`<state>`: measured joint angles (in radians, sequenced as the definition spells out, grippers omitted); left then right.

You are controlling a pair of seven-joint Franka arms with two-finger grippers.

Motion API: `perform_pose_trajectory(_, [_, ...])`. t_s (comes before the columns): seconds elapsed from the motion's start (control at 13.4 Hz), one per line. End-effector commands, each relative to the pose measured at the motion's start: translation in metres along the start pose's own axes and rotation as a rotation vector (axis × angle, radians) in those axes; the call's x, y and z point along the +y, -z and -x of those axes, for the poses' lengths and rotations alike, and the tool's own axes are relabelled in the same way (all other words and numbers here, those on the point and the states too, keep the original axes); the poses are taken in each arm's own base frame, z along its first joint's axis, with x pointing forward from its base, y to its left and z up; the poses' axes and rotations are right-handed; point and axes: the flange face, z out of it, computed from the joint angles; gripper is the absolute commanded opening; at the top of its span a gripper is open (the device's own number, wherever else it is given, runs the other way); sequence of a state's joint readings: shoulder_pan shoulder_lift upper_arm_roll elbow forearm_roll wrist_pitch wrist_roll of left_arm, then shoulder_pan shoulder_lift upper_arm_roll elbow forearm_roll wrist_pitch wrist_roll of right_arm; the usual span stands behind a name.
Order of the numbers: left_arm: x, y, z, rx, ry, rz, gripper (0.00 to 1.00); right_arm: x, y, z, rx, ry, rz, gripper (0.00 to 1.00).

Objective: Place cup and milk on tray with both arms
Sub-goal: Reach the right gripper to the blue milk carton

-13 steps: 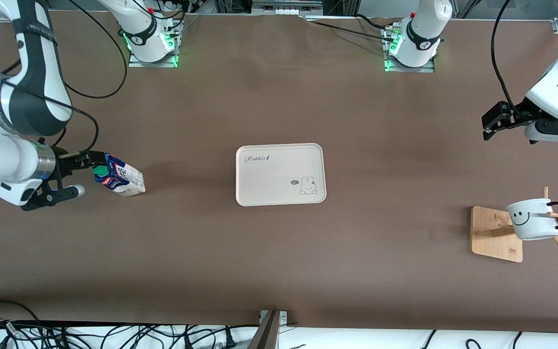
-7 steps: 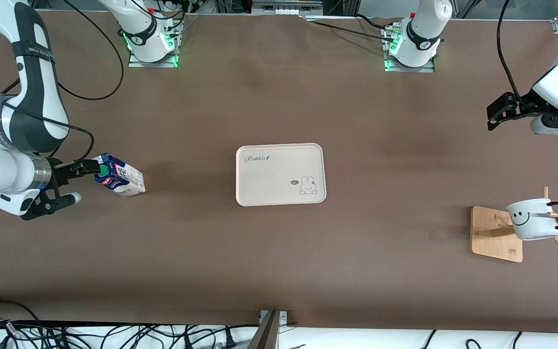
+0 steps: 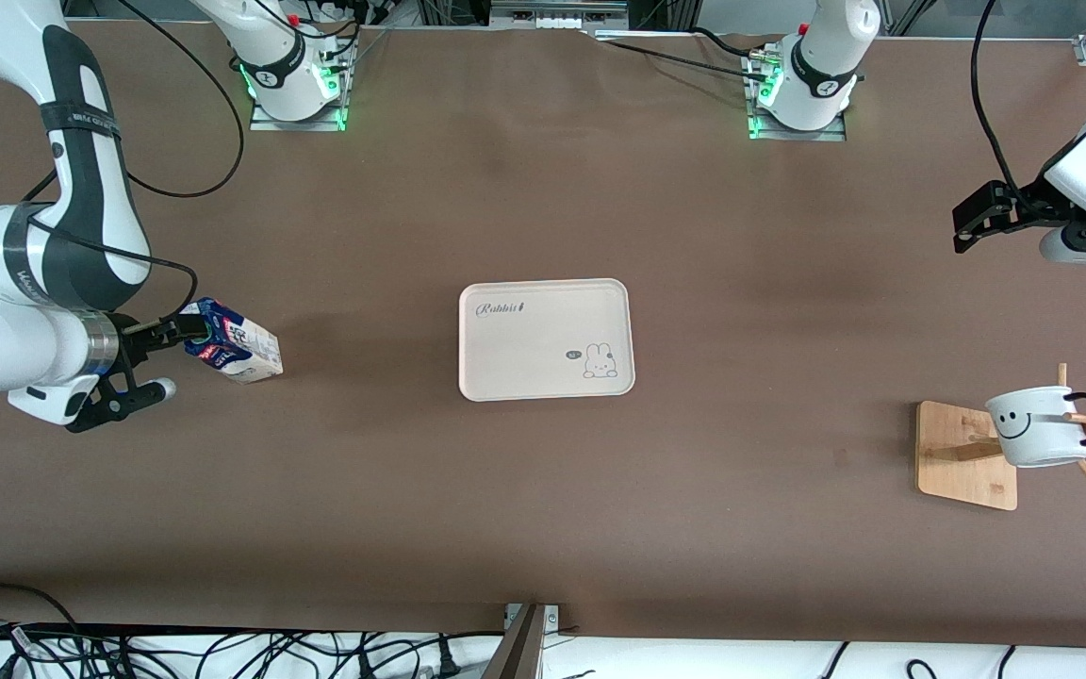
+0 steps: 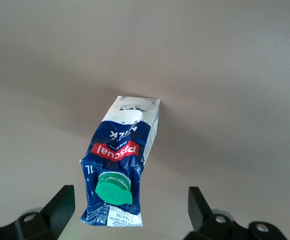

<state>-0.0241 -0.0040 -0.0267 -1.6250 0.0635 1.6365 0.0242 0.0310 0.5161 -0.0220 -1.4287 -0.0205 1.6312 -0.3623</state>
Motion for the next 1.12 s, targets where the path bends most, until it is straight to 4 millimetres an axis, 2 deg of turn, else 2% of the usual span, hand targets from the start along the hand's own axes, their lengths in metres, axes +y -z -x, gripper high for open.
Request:
perform_pose_trajectory(0.0, [0.000, 0.006, -0.003, -0.003, 0.008, 0.021, 1.00, -0.002, -0.002, 0.002, -0.010, 0.018, -0.005, 1.00])
perform_pose_trajectory(0.52, [0.001, 0.006, -0.003, -0.003, 0.007, 0.030, 1.00, -0.005, -0.014, -0.003, -0.025, 0.009, -0.023, 1.00])
perform_pose_trajectory(0.9, [0.002, 0.006, -0.004, -0.003, 0.004, 0.030, 1.00, -0.008, -0.032, -0.007, -0.045, 0.006, -0.066, 1.00])
perform_pose_trajectory(1.05, [0.002, 0.006, -0.004, -0.003, 0.006, 0.030, 1.00, -0.008, -0.032, -0.007, -0.046, 0.006, -0.067, 1.00])
